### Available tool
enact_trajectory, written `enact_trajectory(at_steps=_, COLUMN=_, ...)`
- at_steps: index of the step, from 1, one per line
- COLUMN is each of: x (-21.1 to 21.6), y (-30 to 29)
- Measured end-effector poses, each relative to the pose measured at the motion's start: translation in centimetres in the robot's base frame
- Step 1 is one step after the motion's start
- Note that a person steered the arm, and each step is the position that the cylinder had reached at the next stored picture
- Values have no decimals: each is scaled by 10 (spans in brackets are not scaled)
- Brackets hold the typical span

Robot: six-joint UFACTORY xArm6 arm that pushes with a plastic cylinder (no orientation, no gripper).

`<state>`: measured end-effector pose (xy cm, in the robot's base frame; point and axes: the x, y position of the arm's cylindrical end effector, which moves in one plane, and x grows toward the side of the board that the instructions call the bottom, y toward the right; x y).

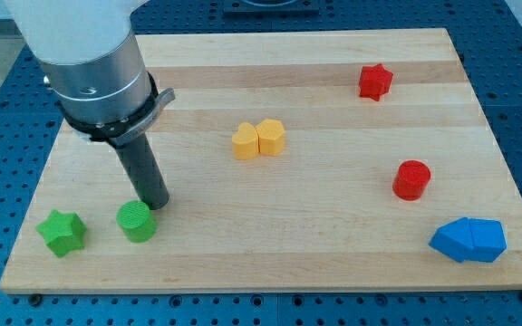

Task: Slide the green circle towards the green star

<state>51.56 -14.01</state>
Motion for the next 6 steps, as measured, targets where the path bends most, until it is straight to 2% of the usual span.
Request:
enact_trajectory(at_steps=1, x=-13, y=36)
enact_trajectory(at_steps=2, x=-10, y=36)
enact_trajectory(at_steps=4, x=18, y=-14)
enact_trajectory(at_steps=6, x=15, y=-3)
